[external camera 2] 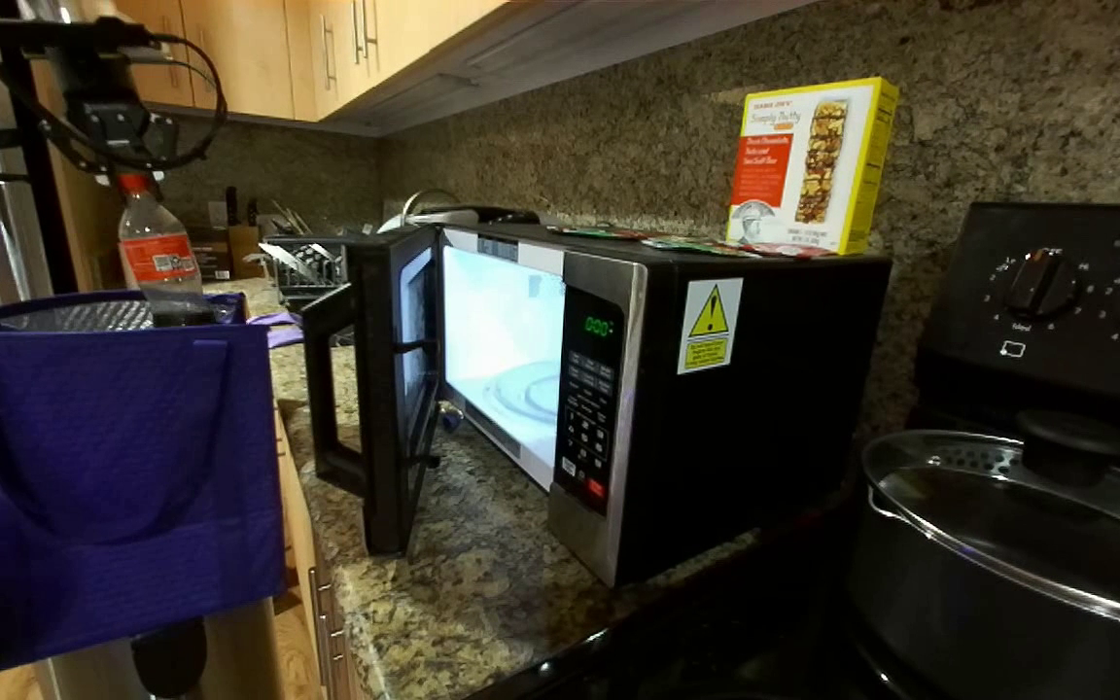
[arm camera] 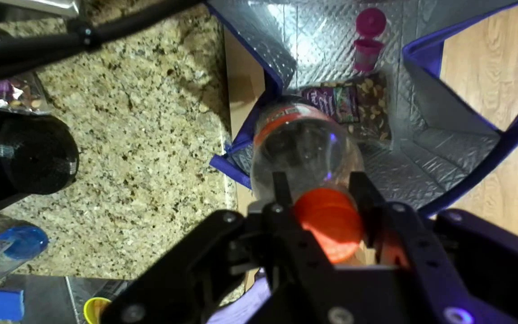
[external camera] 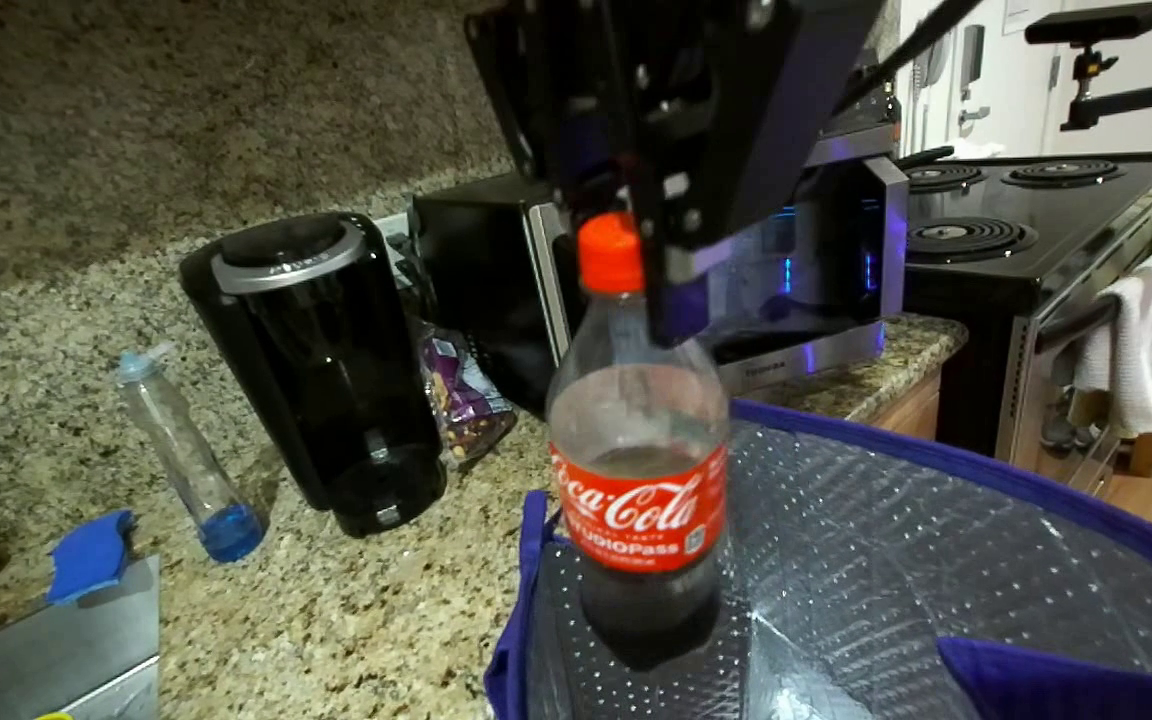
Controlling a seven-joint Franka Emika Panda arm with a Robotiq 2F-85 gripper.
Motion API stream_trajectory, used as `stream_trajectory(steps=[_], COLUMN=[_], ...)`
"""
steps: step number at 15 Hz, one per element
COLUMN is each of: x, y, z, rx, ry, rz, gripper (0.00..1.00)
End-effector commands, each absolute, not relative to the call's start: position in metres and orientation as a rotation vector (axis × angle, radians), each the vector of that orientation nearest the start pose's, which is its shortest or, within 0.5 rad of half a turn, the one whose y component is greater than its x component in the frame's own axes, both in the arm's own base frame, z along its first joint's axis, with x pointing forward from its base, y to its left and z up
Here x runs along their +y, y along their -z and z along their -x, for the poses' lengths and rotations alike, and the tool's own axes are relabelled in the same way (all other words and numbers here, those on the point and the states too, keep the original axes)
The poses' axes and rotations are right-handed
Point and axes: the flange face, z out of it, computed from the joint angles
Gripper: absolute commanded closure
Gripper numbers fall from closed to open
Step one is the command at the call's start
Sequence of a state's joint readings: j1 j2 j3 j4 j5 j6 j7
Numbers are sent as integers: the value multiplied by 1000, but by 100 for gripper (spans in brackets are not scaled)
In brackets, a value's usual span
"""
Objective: Put the bottle of Coca-Cola inside the blue bag
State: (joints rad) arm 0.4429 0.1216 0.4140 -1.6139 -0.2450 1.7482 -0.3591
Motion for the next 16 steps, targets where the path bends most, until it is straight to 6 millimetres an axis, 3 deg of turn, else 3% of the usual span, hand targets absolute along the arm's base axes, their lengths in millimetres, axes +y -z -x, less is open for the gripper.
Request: stream_trajectory(steps=[1,4,10,13,16], x=[414,404,384,387,390], y=[-525,-469,-357,-323,-305], z=[-432,-442,-437,-445,-450], rx=[-1876,-1770,-1721,-1782,-1810], ry=[224,163,-136,-157,-89], rz=[2614,2637,2735,2729,2793], gripper=[88,88,88,88,88])
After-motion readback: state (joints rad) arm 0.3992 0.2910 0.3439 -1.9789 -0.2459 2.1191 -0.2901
